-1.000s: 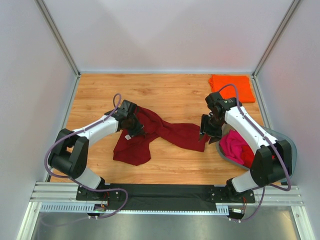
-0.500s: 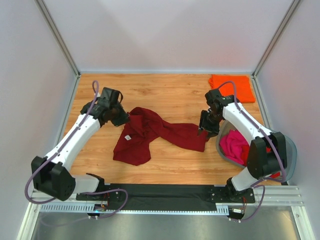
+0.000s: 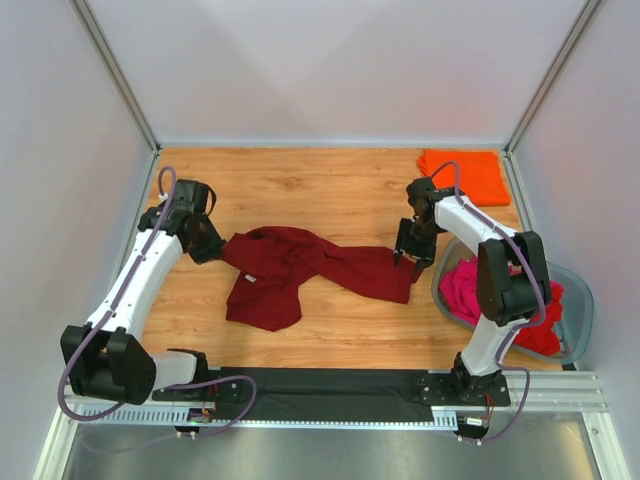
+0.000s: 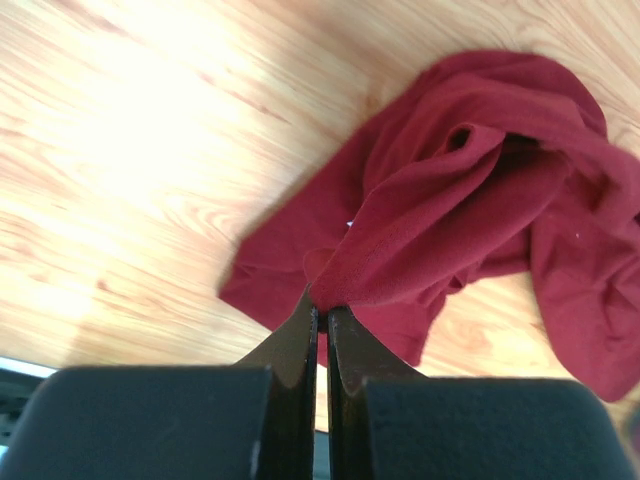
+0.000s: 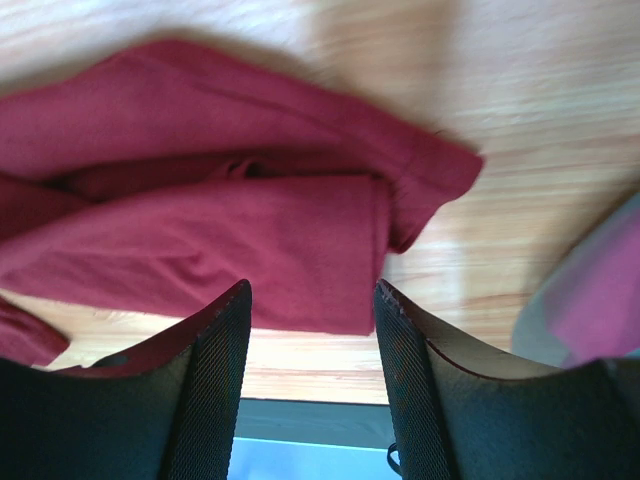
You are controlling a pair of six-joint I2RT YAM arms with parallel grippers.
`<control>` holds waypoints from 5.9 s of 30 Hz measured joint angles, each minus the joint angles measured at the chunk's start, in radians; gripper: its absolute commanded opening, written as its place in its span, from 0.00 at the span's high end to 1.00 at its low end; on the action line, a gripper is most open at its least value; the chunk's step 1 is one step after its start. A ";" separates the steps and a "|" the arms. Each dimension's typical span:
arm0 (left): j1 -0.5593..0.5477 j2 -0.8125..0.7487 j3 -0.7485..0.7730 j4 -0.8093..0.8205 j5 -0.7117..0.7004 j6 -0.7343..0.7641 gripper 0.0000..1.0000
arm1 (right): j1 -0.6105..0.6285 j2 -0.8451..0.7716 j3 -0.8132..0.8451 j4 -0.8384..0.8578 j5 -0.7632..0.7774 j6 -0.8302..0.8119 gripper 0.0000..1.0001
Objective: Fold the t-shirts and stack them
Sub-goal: Flatten the tshirt out
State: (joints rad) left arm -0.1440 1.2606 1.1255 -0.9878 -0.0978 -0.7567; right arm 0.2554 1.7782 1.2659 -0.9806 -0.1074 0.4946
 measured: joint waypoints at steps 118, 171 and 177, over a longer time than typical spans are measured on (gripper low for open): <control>0.158 0.061 -0.377 0.538 0.372 -0.109 1.00 | 0.017 0.059 -0.050 0.112 0.134 -0.024 0.93; 0.099 -0.380 -0.397 -0.197 0.357 -0.043 1.00 | 0.200 -0.776 -0.303 -0.156 0.150 0.151 1.00; 0.034 -0.159 -0.397 -0.100 0.415 0.014 0.77 | 0.200 -0.642 -0.304 -0.091 0.161 0.143 1.00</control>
State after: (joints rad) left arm -0.1104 1.1015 0.7284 -1.0878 0.3172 -0.7429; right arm 0.4553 1.1366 0.9615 -1.0718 0.0536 0.6376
